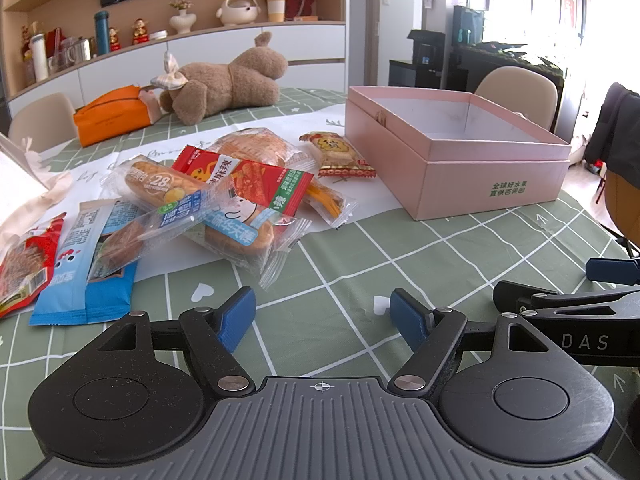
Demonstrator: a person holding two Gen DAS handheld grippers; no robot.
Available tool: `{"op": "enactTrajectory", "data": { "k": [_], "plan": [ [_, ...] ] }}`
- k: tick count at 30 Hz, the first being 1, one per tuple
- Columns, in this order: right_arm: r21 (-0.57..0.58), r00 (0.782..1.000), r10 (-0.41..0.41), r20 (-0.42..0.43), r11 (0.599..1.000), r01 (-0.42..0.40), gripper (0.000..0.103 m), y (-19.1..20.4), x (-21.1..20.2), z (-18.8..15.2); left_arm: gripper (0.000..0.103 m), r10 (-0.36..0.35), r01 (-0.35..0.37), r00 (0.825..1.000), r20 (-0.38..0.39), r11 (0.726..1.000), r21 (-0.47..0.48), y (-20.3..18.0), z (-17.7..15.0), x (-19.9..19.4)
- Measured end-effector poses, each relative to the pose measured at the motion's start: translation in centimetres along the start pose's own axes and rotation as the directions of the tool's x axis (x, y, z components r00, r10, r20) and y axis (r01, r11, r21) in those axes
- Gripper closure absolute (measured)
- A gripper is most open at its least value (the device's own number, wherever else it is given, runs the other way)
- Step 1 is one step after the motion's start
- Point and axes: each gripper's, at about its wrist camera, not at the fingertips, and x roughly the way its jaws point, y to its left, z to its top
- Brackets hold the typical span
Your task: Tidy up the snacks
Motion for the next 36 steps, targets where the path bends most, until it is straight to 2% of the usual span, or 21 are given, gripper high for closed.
{"op": "enactTrajectory", "data": {
  "k": [6,9,12,13,17,19,20,23,25,27,28,30,32,33,36],
  "plan": [
    [0.000,1.000,0.000,0.000,1.000,0.000,0.000,0.0,0.0,0.0,0.023,0.000,0.000,1.000,0.000,1.000,0.003,0.0,0.0,0.0],
    [0.004,1.000,0.001,-0.003,1.000,-0.001,0.000,0.0,0.0,0.0,0.026,-0.042,0.043,0.999,-0.020,0.999,0.025,0.5,0.0,-0.5],
    [-0.012,0.992,0.019,-0.124,1.000,-0.021,0.000,0.5,-0.1,1.3,0.031,-0.072,0.072,0.996,-0.058,0.997,-0.003,2.7,0.6,-1.7],
    [-0.011,0.985,0.017,-0.172,1.000,-0.019,0.000,0.8,0.6,1.6,0.031,-0.055,0.054,0.997,-0.056,0.998,-0.021,3.5,0.8,-2.2],
    [0.031,0.979,-0.034,-0.203,0.999,0.041,0.000,2.0,0.7,1.2,0.033,0.082,-0.085,0.996,-0.026,0.982,-0.170,9.9,2.1,-4.1],
    [0.057,0.979,-0.064,-0.194,0.995,0.076,0.000,2.4,0.9,1.3,0.033,0.179,-0.179,0.984,-0.021,0.959,-0.219,13.2,2.5,-4.7],
    [0.065,0.979,-0.074,-0.192,0.994,0.088,0.000,2.6,0.8,1.3,0.033,0.241,-0.238,0.970,-0.021,0.938,-0.250,15.1,2.5,-5.0],
    [0.062,0.978,-0.075,-0.194,0.994,0.088,0.000,2.8,0.3,1.7,0.034,0.388,-0.387,0.919,-0.071,0.852,-0.352,20.6,2.1,-5.4],
    [0.043,0.978,-0.058,-0.200,0.997,0.068,0.000,3.3,0.4,2.0,0.034,0.442,-0.457,0.887,-0.135,0.793,-0.403,23.9,1.5,-5.3],
    [0.026,0.976,-0.032,-0.218,0.999,0.038,0.001,4.0,0.6,2.4,0.034,0.451,-0.485,0.873,-0.186,0.760,-0.433,26.3,0.6,-5.1],
    [0.010,0.974,-0.016,-0.228,1.000,0.019,0.003,4.6,0.8,2.8,0.035,0.434,-0.479,0.877,-0.204,0.758,-0.443,27.1,0.4,-4.9],
    [-0.021,0.971,0.029,-0.238,0.999,-0.035,0.012,6.3,0.8,3.7,0.035,0.386,-0.445,0.896,-0.221,0.772,-0.455,27.5,0.0,-4.4],
    [-0.036,0.973,0.057,-0.222,0.997,-0.066,0.012,7.8,0.6,4.6,0.035,0.360,-0.407,0.913,-0.190,0.809,-0.425,26.3,0.2,-4.6],
    [-0.049,0.978,0.063,-0.201,0.996,-0.074,0.012,8.8,0.3,5.3,0.038,0.327,-0.370,0.929,-0.174,0.834,-0.409,25.6,0.2,-4.7],
    [-0.090,0.983,0.094,-0.155,0.990,-0.109,0.012,11.3,-0.3,7.4,0.038,0.241,-0.281,0.958,-0.154,0.893,-0.351,23.2,0.1,-4.5]
  ]
}}
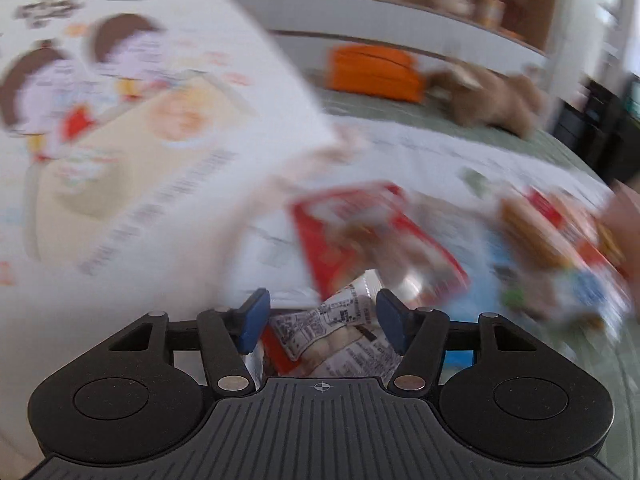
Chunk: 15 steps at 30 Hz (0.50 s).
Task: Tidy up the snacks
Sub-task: 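Grasp the brown square snack packet with the left tool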
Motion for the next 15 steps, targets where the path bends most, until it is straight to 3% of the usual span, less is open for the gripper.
{"op": "enactTrajectory", "data": {
  "k": [4,6,7,12,15],
  "plan": [
    [-0.098,0.998,0.067,0.020,0.993,-0.065,0.012,4.2,0.0,2.9,0.043,-0.136,0.136,0.990,-0.029,0.991,0.007,-1.7,-0.9,-0.8],
    [-0.143,0.994,0.106,0.017,0.984,-0.103,0.012,6.7,0.2,4.2,0.051,-0.247,0.243,0.965,-0.094,0.969,-0.044,-1.8,-1.3,-0.7],
    [-0.172,0.991,0.132,0.012,0.977,-0.128,0.012,8.3,0.4,4.9,0.052,-0.268,0.262,0.959,-0.098,0.963,-0.066,-1.6,-1.8,-1.2],
    [-0.324,0.962,0.265,-0.072,0.906,-0.274,0.012,16.1,2.8,7.6,0.054,-0.173,0.165,0.983,-0.062,0.979,-0.120,0.2,-3.0,-4.3],
    [-0.373,0.943,0.300,-0.143,0.866,-0.332,0.012,20.9,5.1,8.1,0.055,-0.152,0.142,0.986,-0.067,0.981,-0.134,1.3,-3.1,-5.3]
  ]
}}
